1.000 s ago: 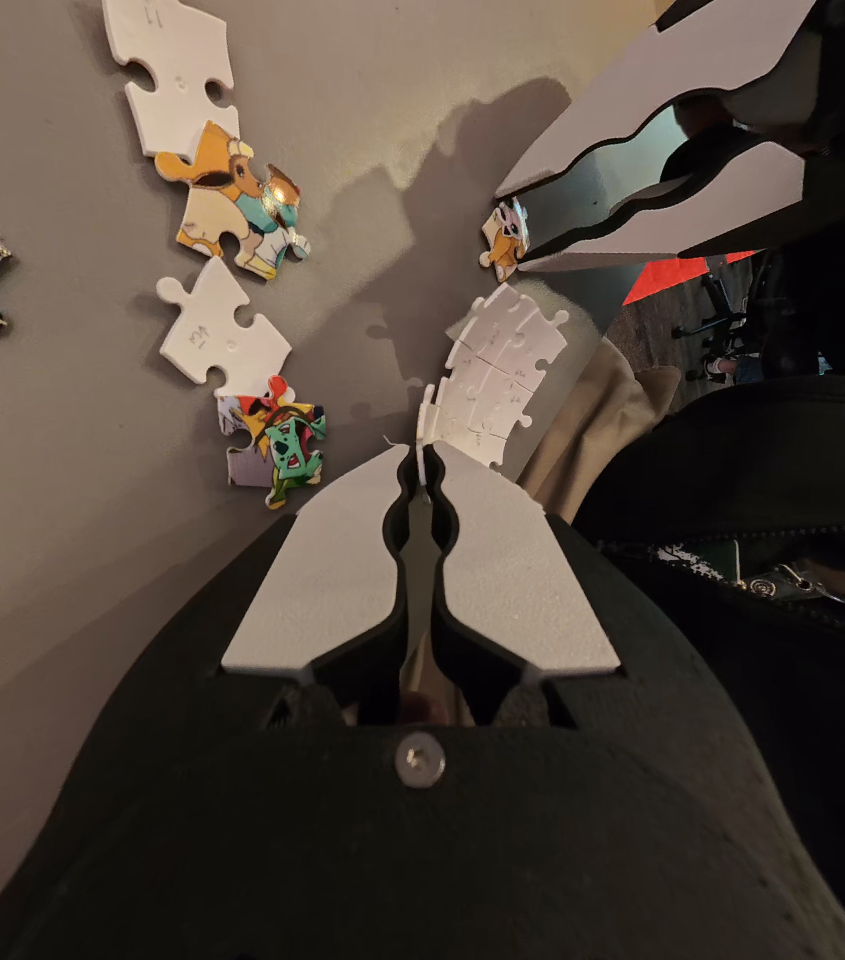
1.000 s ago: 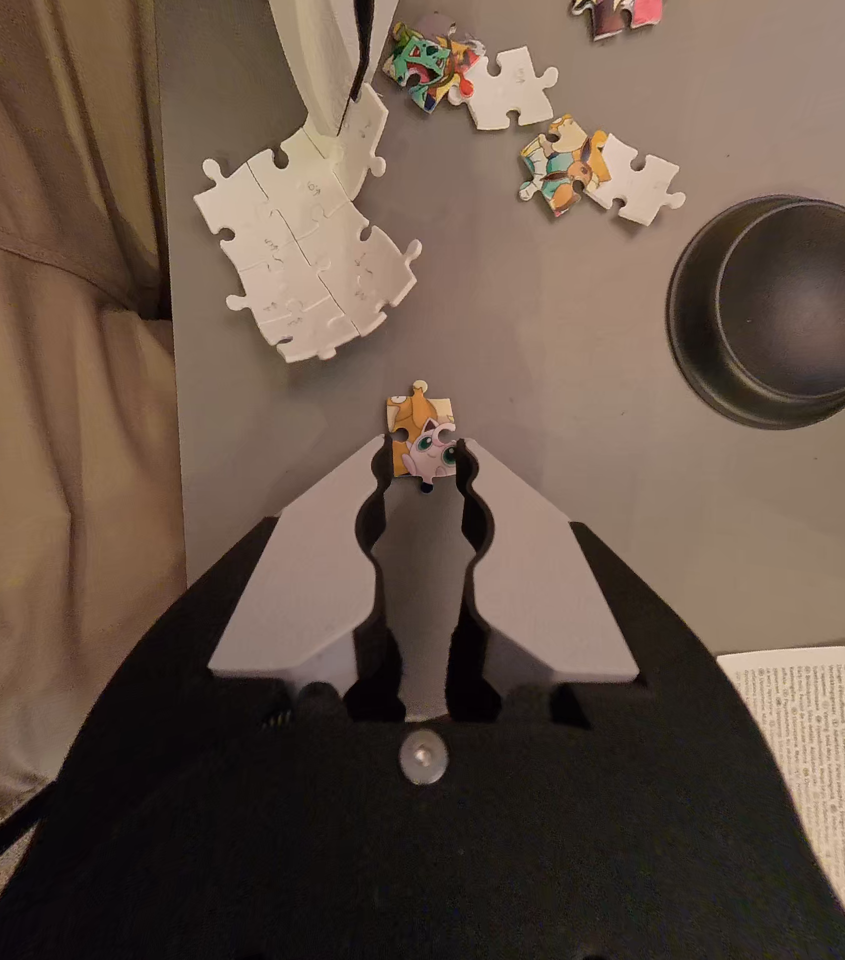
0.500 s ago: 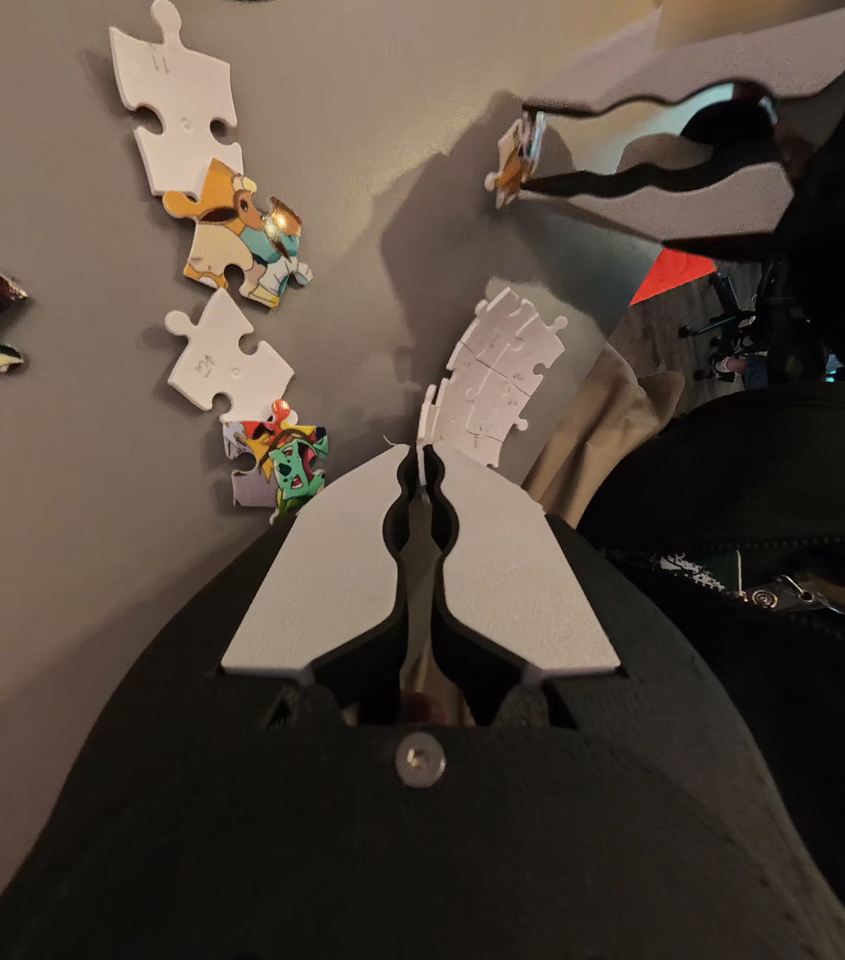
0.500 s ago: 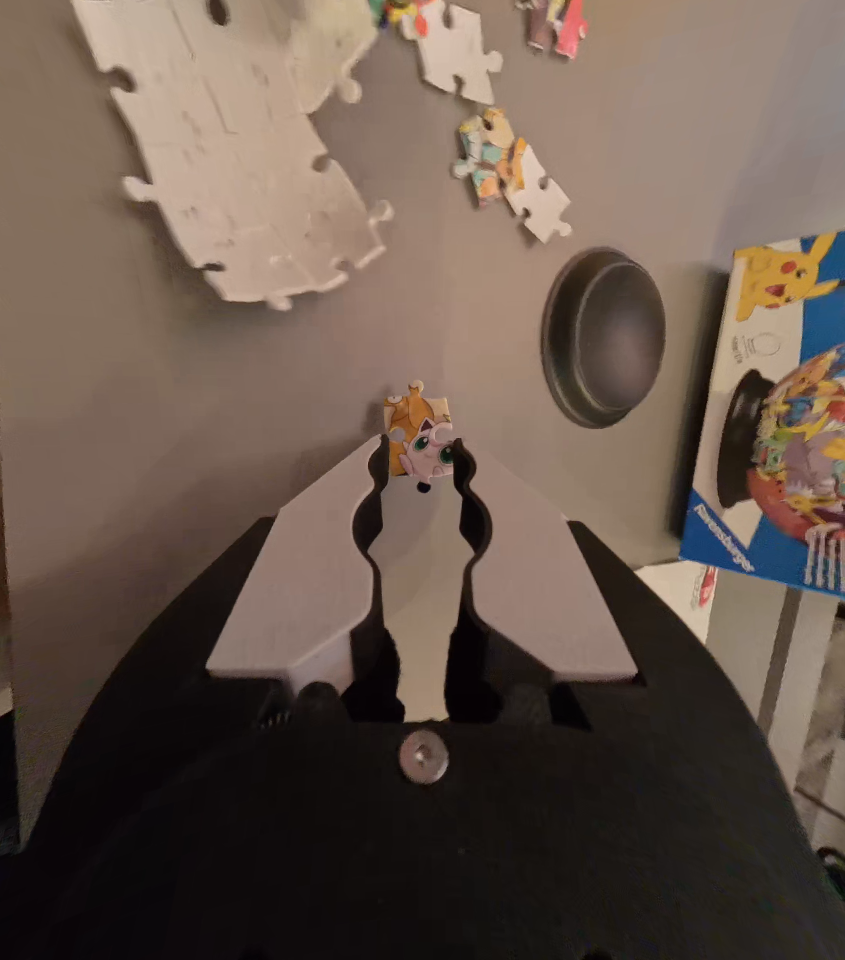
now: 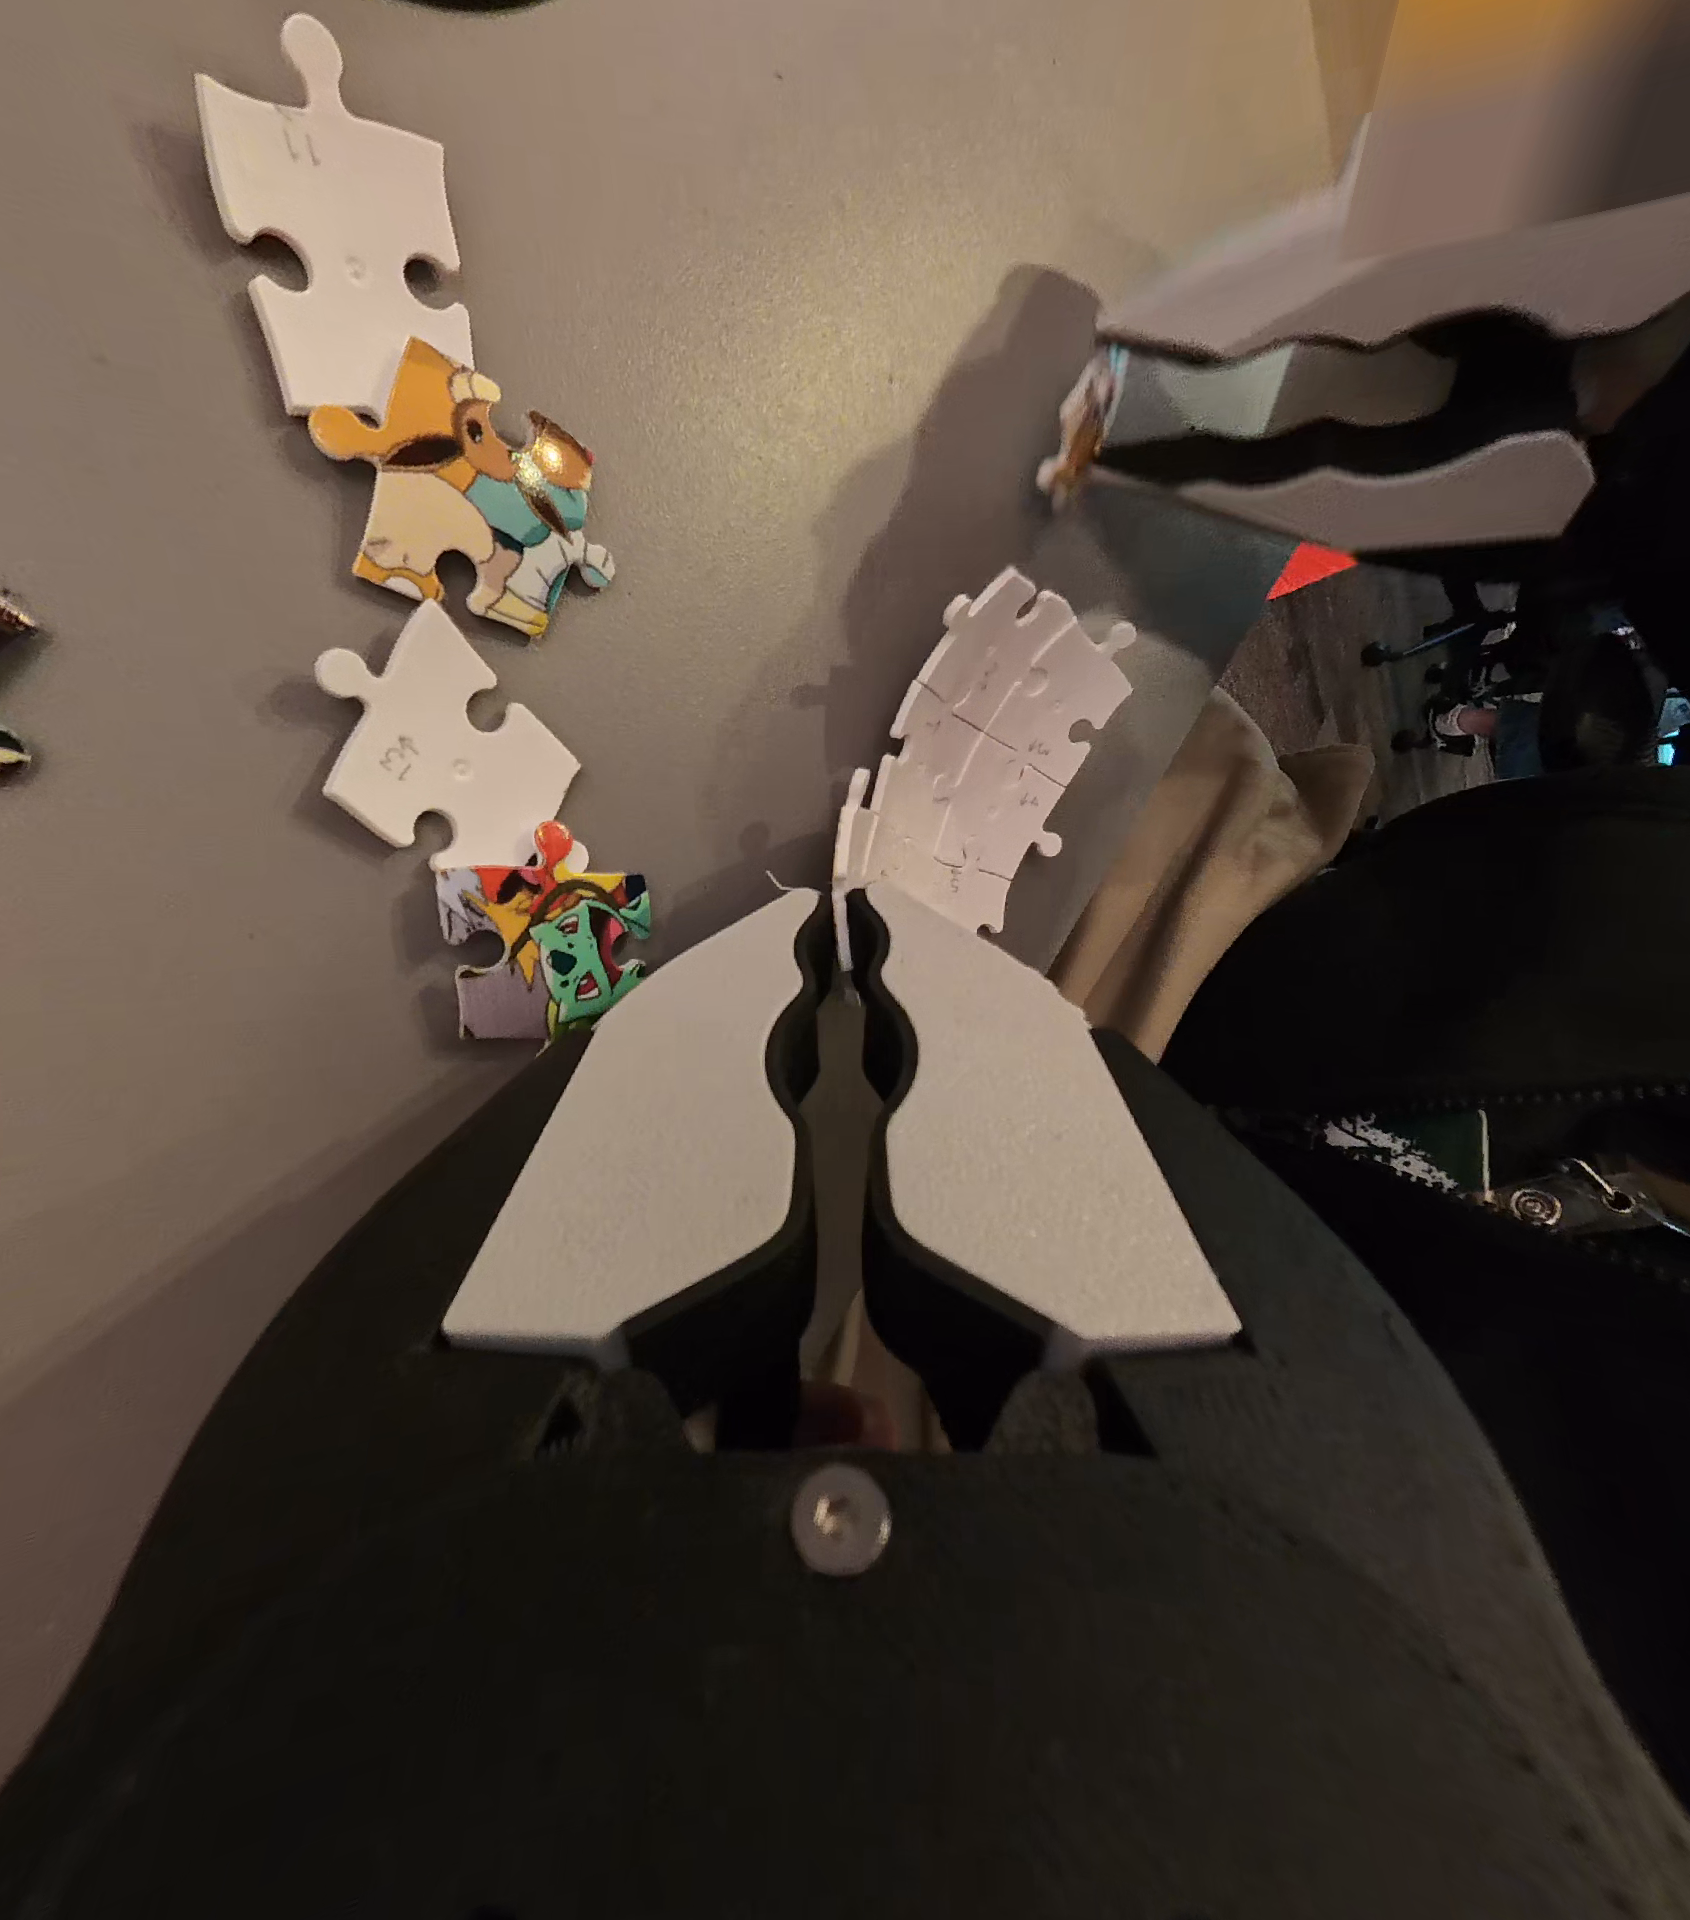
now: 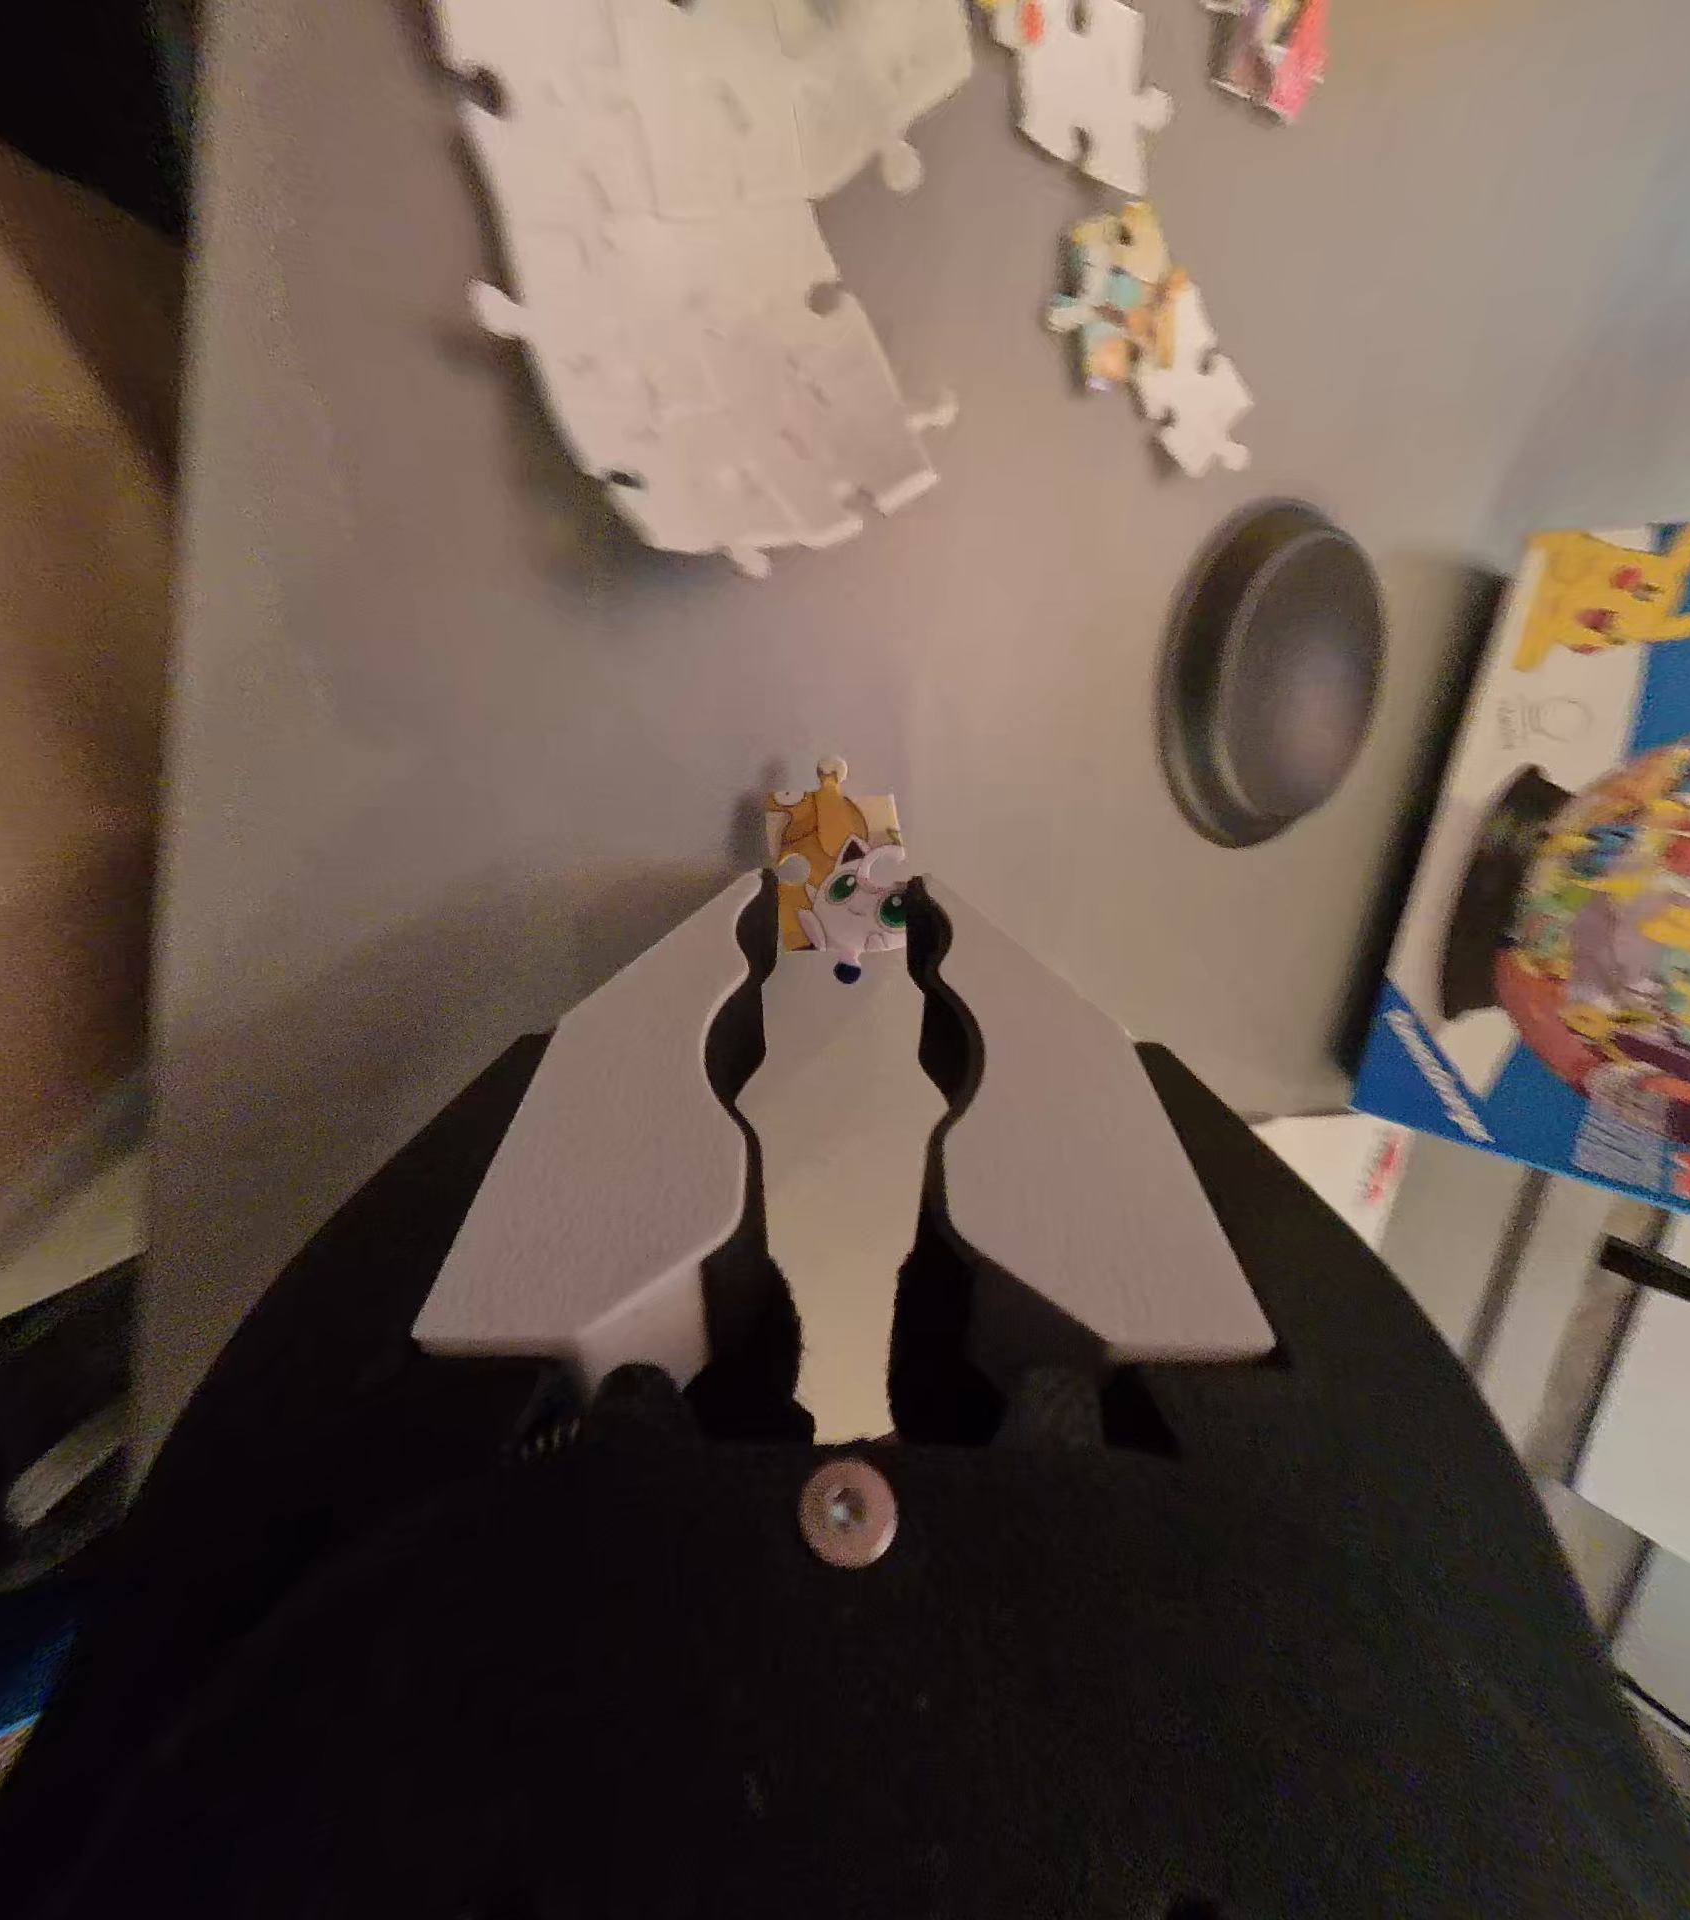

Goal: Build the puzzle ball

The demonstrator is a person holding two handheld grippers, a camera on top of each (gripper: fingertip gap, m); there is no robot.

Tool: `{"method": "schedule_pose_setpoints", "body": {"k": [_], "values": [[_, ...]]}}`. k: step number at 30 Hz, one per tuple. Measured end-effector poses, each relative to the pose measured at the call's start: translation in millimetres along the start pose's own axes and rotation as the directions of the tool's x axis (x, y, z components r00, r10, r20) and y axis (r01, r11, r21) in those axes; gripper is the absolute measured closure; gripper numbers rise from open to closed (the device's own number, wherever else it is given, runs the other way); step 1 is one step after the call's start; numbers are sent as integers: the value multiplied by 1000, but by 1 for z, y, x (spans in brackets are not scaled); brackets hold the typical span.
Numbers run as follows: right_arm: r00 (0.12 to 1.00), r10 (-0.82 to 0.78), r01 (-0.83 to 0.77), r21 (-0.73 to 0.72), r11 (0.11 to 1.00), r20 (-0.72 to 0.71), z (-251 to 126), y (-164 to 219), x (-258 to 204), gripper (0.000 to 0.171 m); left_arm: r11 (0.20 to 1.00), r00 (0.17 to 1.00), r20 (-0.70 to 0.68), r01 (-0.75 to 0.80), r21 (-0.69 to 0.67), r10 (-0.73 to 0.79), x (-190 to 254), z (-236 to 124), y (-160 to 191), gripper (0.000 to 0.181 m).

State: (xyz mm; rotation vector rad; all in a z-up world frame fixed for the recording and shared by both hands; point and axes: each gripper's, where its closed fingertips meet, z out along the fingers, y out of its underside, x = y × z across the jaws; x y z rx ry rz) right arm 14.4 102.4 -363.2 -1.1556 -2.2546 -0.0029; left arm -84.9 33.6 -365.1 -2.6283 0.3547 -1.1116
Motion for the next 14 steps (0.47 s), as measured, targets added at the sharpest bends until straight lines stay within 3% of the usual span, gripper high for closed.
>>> {"method": "schedule_pose_setpoints", "body": {"k": [1,4,5,6,8,12,14], "values": [[999,5,-6,-6,1000,-40,0,3,10,148,1000,1000,0,0,0,0,0,0,0,179],[986,-18,-2,-123,992,-163,6,19,36,146,1000,1000,-1,0,-1,0,0,0,0,179],[989,-51,32,-141,989,-138,11,21,31,142,1000,1000,-1,-1,-1,1,0,0,0,179],[989,-86,69,-141,988,-123,14,19,25,151,1000,1000,0,-2,-2,2,0,0,0,179],[982,-147,133,-116,984,-120,13,10,16,152,1000,1000,3,-3,-1,3,0,0,0,179],[999,22,-24,-51,998,-45,4,10,13,134,1000,1000,1,-2,1,2,0,0,0,179],[994,82,-87,-59,994,-73,5,24,26,131,1000,1000,-4,-3,0,3,0,0,0,179]]}}
